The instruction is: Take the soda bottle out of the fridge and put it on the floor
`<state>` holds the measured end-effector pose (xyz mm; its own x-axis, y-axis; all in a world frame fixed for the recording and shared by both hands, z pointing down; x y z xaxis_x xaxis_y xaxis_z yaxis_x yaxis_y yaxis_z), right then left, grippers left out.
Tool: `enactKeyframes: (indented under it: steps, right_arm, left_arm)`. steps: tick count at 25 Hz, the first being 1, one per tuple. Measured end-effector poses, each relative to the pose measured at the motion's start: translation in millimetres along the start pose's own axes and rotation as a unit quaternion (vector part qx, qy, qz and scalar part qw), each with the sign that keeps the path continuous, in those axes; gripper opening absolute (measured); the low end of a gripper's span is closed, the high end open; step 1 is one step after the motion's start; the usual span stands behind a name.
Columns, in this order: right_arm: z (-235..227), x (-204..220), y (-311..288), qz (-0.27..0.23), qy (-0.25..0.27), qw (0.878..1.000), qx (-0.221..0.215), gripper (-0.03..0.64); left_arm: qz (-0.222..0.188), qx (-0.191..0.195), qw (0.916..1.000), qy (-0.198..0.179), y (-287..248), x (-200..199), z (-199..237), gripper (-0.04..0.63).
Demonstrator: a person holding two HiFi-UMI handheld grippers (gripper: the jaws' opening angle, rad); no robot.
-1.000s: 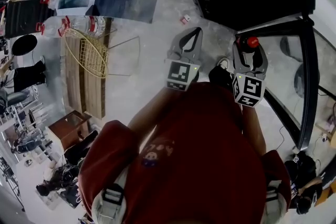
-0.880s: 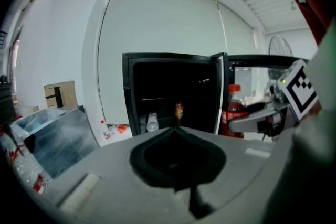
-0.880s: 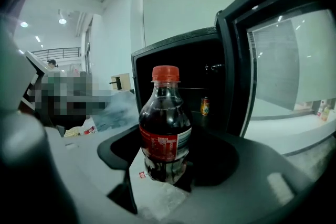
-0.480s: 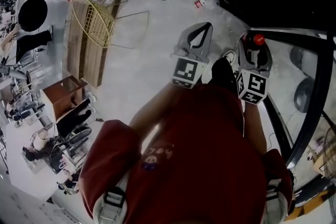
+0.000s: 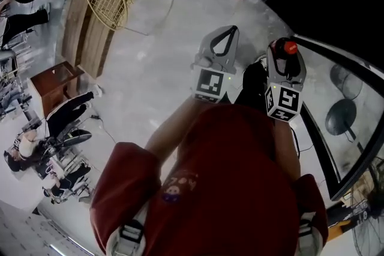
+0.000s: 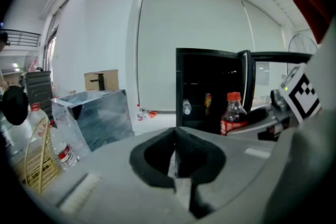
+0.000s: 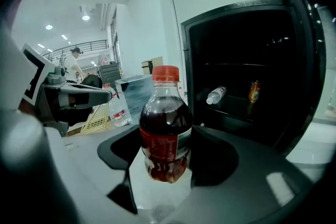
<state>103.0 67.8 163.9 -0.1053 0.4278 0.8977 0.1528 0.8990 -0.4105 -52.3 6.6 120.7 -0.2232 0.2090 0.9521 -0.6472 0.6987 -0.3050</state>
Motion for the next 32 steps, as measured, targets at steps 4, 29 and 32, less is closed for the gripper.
enactKeyframes:
  steps: [4,29,32]
  right_arm:
    - [35,20,-30,0.004,-0.005,1.000,-0.016,0.293]
    - [35,371,-223,0.072,0.084,0.989,-0.096,0.293]
    - [27,414,-245,0.076,0.084,0.989,-0.099,0.293]
  left_arm:
    - [-0.005,-0.048,0.9984,0.029,19,34,36,0.000]
    - [0.051,0.014,0.9984,0.019,-79,431,70,0.000]
    - [0.041,0.027,0.9986,0.022,-93,478,73,0.000]
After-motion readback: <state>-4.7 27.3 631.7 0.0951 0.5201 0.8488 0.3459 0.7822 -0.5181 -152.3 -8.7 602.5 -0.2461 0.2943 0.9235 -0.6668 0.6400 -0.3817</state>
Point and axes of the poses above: the fingertips, and each gripper's own axes: y backward along the fingers, z to its left, x out of its underside, the point moved 5 cm from there along y, backward along the fingers, and after that the axes turned 6 degrees about -z, right-handed, at the moved point
